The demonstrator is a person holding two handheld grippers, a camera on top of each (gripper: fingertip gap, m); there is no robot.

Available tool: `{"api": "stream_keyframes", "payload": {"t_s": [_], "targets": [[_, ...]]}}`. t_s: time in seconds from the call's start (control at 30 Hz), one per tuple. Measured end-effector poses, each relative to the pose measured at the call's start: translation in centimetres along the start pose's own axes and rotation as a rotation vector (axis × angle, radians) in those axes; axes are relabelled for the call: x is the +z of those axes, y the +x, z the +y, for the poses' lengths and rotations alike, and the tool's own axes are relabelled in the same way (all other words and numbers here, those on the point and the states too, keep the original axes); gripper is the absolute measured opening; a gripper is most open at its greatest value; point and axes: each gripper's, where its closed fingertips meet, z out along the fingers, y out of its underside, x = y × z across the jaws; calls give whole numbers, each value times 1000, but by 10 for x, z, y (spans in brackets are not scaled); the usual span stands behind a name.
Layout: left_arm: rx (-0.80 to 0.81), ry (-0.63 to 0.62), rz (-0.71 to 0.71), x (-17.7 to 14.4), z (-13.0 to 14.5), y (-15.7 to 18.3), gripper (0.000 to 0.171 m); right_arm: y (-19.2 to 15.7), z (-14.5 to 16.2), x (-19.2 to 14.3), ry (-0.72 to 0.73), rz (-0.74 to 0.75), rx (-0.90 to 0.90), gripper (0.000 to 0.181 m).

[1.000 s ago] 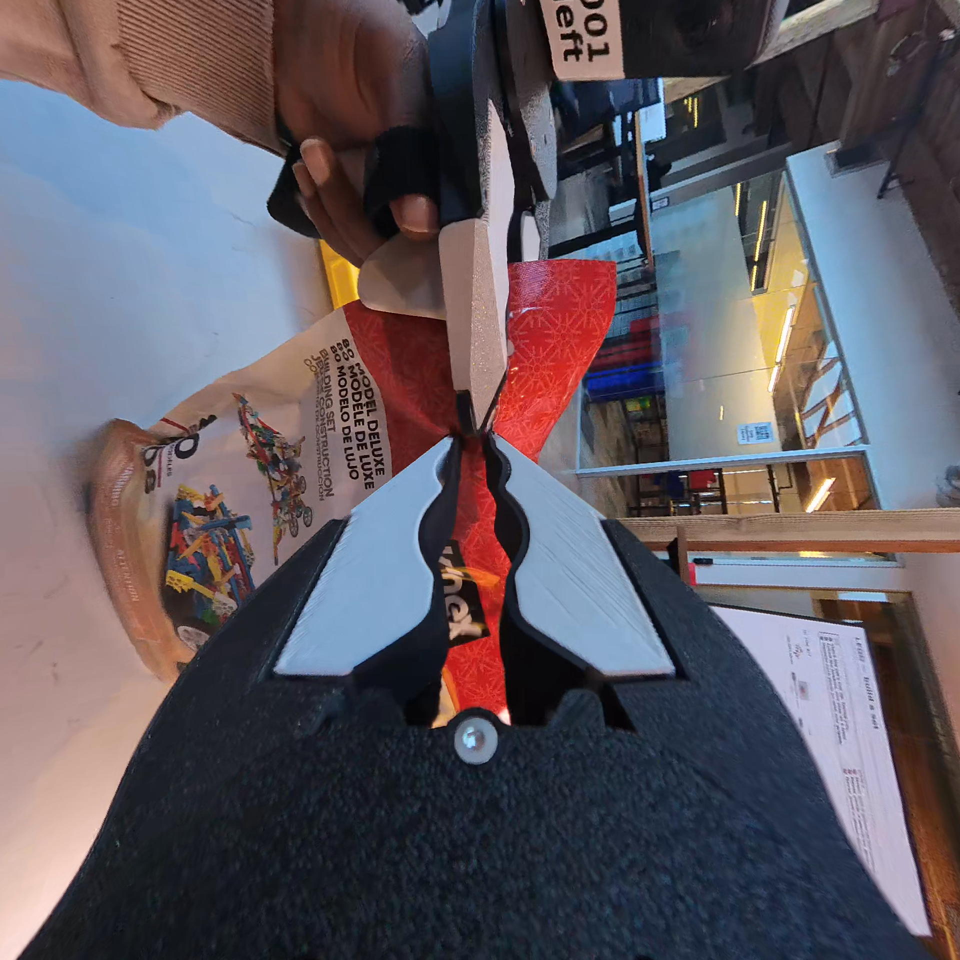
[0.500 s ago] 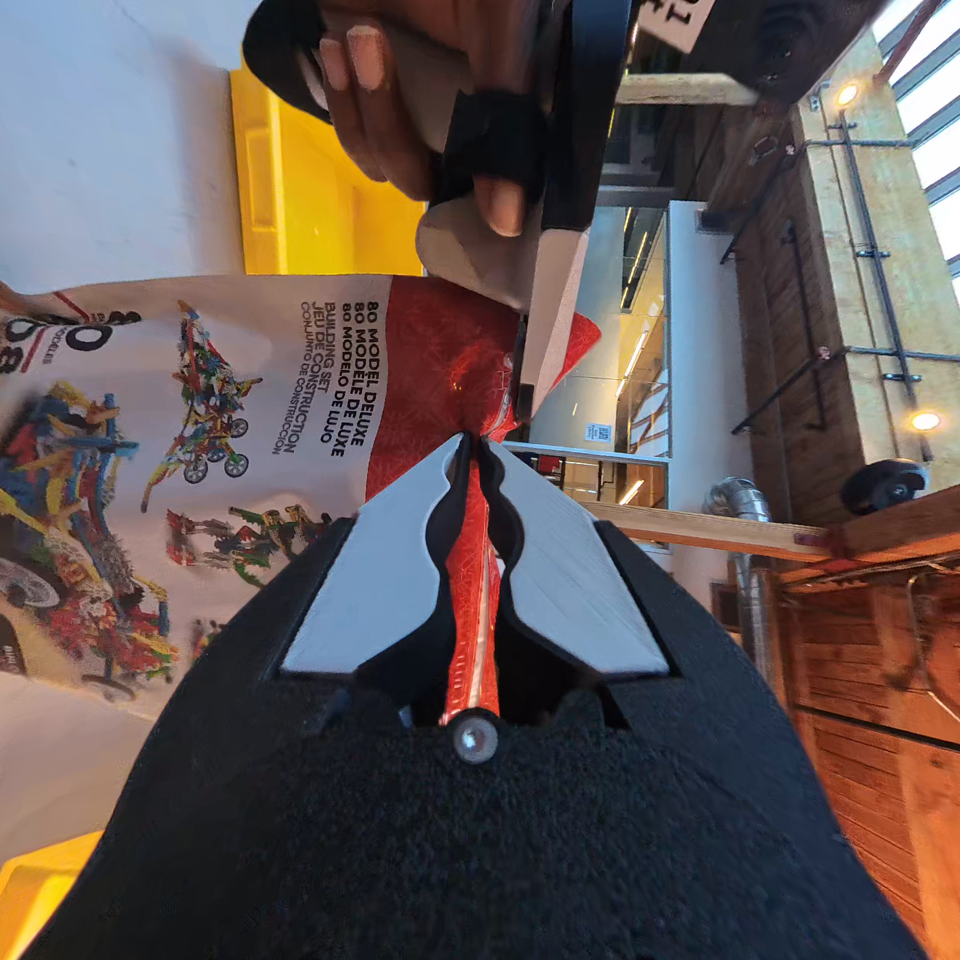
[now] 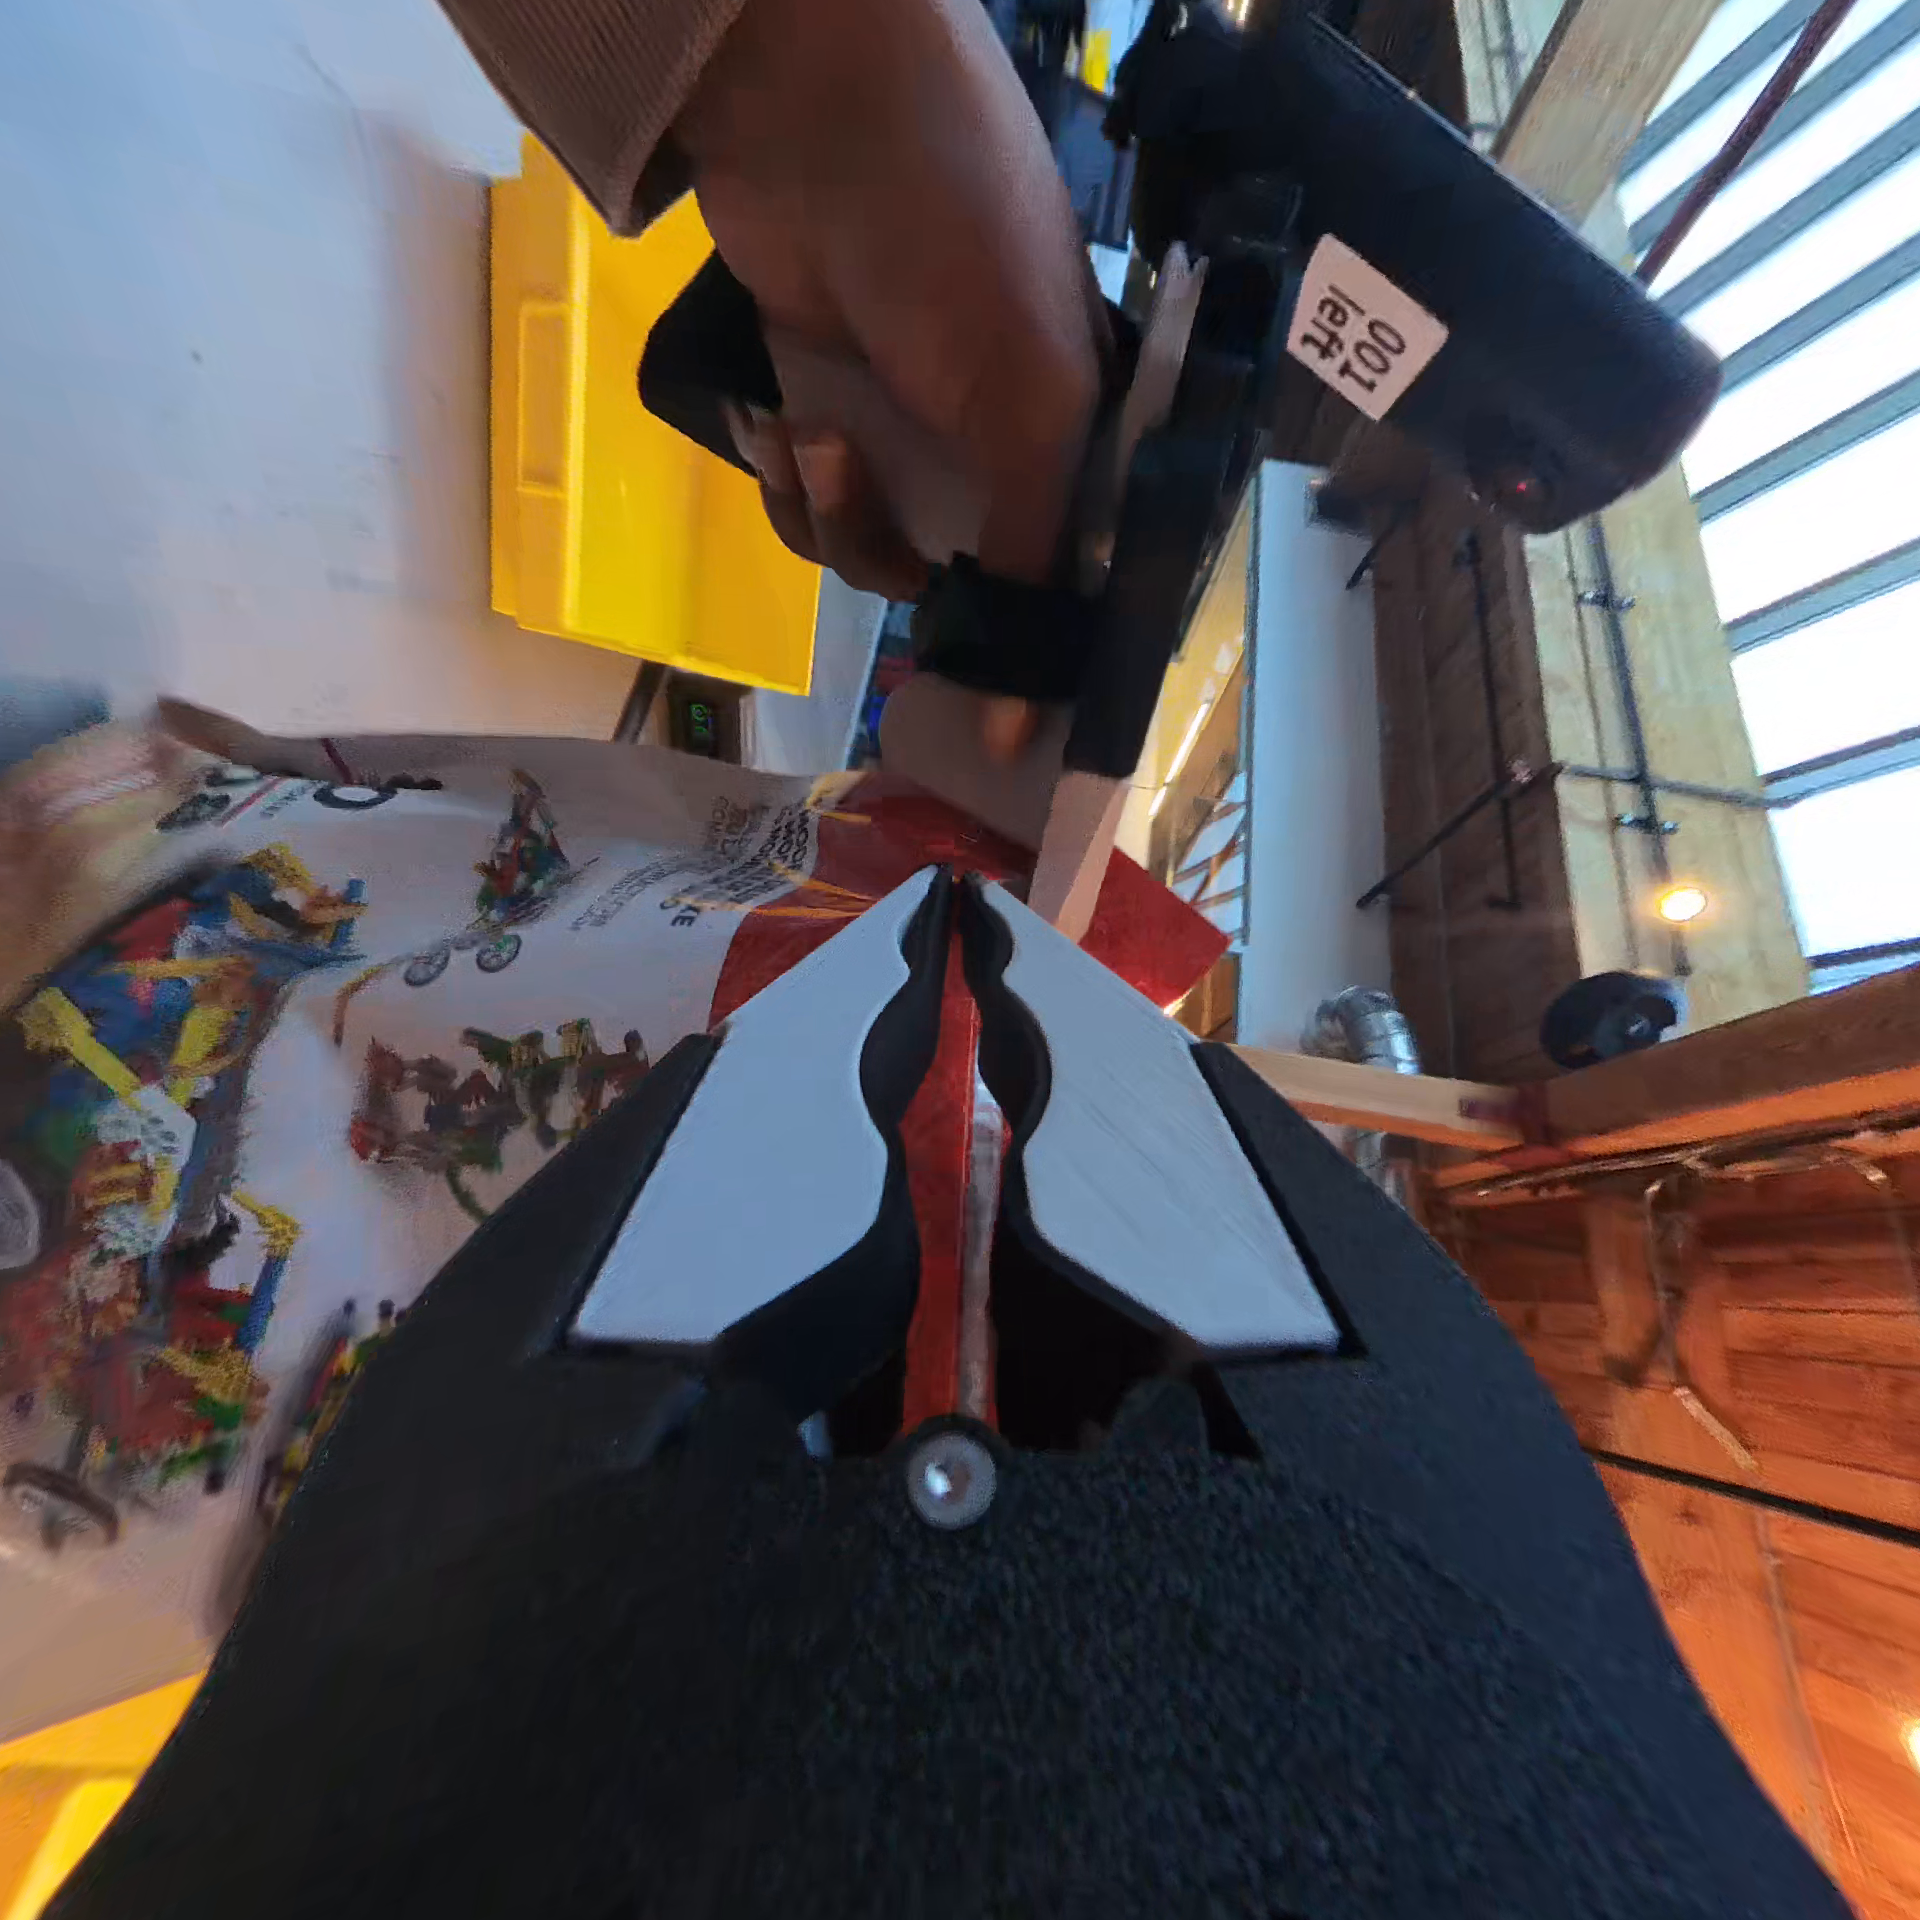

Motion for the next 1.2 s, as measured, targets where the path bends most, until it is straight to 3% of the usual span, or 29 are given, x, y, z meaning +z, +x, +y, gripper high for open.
{"api": "stream_keyframes", "payload": {"t_s": [0.07, 0.2, 0.3, 0.4, 0.43, 0.53, 0.67, 0.8, 1.0, 1.13, 1.2], "targets": [[20, 17, -18, -7, -5, -3, 0, 2, 5, -3, 1, -22, 101, 0], [125, 12, -111, -1, -7, -3, 0, -6, -6, -6, -50, -96, 125, 0], [174, 46, -173, -12, -18, -9, 0, -13, -23, -20, 7, -265, 333, 0], [165, 62, -104, -19, -24, 4, 0, 15, 1, -30, -38, -136, 273, 1], [187, 55, -110, -19, -24, 6, 0, 21, 7, -33, -48, -137, 302, 12], [213, 47, -84, -18, -24, 14, 0, 28, 19, -34, -46, -208, 403, 33], [185, 69, -11, -18, -26, 23, 0, 14, 40, -17, -91, -322, 333, 41], [199, 64, 43, -19, -24, 30, 0, -3, 53, 1, -97, -438, 324, 40], [90, 106, 130, -22, -25, 26, 0, -1, 54, 3, -51, -609, 449, 11], [71, 80, 52, -16, -23, 19, 0, -6, 58, 0, -64, -763, 476, 14], [82, 26, -9, -11, -16, 16, 15, -6, 56, -2, -63, -837, 514, 16]]}}
